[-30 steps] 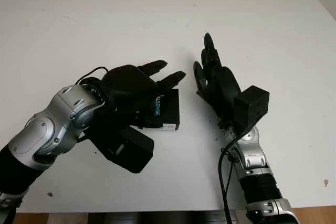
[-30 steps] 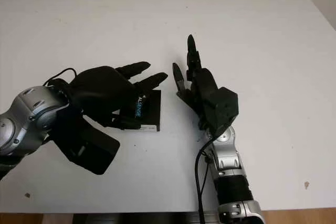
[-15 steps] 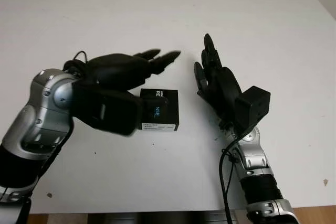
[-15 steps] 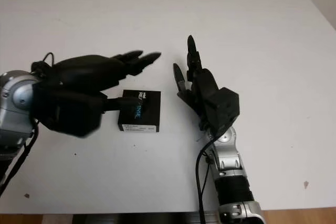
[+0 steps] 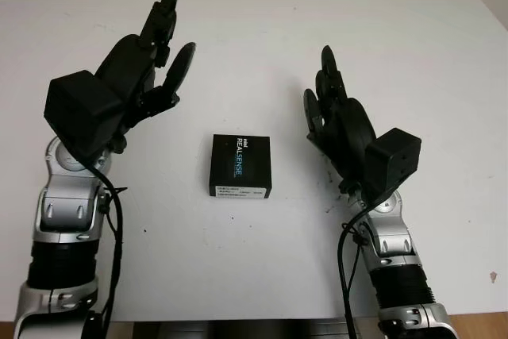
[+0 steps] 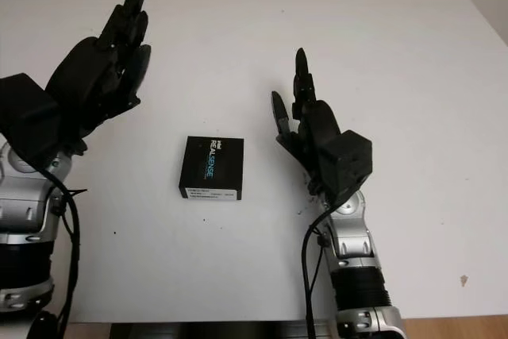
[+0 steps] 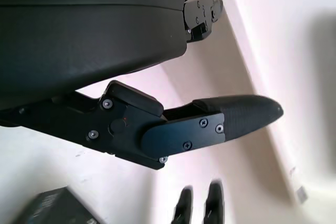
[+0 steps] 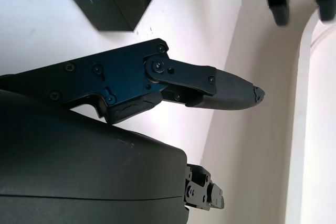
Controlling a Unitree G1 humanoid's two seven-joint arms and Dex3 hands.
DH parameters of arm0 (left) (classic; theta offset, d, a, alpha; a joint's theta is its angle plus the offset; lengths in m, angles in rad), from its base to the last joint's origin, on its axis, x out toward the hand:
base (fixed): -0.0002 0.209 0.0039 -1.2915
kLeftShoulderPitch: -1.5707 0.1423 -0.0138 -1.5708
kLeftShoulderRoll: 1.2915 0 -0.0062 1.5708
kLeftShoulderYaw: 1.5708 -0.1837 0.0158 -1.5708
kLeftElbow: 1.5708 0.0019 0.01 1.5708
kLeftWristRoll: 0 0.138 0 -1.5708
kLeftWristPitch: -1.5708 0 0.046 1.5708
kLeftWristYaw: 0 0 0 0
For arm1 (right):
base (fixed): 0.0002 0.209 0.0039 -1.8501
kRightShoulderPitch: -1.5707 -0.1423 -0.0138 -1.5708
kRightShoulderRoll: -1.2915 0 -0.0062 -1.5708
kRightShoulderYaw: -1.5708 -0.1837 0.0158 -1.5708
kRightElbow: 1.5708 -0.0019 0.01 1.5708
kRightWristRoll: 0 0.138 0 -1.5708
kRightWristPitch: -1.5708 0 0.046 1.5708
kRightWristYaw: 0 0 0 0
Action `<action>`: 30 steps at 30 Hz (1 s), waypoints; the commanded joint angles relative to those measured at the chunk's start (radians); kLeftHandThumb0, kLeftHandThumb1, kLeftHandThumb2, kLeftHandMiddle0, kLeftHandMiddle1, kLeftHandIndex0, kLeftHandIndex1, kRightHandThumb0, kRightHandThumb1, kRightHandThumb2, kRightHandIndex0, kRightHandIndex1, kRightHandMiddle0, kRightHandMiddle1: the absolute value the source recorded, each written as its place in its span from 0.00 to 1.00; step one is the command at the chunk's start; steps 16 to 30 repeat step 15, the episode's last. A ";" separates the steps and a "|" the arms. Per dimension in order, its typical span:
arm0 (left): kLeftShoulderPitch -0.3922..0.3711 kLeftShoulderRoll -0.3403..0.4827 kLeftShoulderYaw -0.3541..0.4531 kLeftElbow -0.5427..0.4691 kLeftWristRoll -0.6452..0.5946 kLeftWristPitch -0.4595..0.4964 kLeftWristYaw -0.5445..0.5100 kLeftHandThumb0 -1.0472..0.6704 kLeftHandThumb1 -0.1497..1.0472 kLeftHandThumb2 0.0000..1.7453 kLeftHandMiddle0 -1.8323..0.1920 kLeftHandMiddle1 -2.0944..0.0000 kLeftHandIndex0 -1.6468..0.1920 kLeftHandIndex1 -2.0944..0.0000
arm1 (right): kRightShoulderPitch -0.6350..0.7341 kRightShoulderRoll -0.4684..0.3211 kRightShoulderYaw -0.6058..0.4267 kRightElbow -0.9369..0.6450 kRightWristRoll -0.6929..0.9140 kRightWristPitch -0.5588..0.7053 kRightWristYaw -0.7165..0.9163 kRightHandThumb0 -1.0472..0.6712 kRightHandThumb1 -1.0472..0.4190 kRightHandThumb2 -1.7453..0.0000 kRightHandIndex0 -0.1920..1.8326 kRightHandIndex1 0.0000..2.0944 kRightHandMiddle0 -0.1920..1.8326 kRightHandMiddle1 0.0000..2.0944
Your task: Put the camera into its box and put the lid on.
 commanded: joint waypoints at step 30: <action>0.060 -0.048 0.022 0.139 -0.102 -0.133 0.042 0.15 1.00 0.39 1.00 1.00 1.00 1.00 | -0.038 -0.003 -0.018 -0.017 0.012 0.089 -0.032 0.19 0.00 0.64 0.00 0.00 0.00 0.00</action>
